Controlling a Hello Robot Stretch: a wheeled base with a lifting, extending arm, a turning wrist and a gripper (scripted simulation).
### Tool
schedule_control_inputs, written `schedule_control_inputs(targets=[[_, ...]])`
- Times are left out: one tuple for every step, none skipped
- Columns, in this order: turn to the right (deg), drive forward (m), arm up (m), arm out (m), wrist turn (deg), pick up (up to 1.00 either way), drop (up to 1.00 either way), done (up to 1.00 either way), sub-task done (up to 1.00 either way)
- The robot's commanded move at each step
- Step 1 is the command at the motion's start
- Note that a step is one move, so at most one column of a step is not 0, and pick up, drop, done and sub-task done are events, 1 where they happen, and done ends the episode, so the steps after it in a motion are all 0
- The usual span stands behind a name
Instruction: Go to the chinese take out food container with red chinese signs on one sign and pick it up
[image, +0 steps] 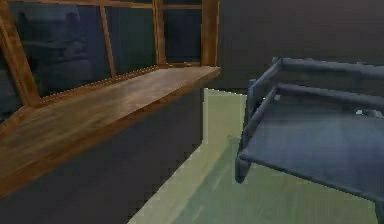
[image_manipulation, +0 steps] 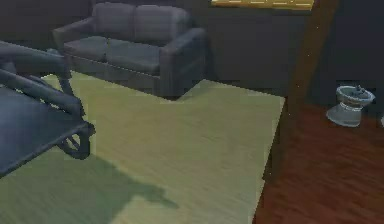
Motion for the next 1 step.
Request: schedule_control_inputs(targets=[[-45.0, 0.0, 0.0, 0.0, 0.0, 0.0, 0.0, 0.0, 0.0]])
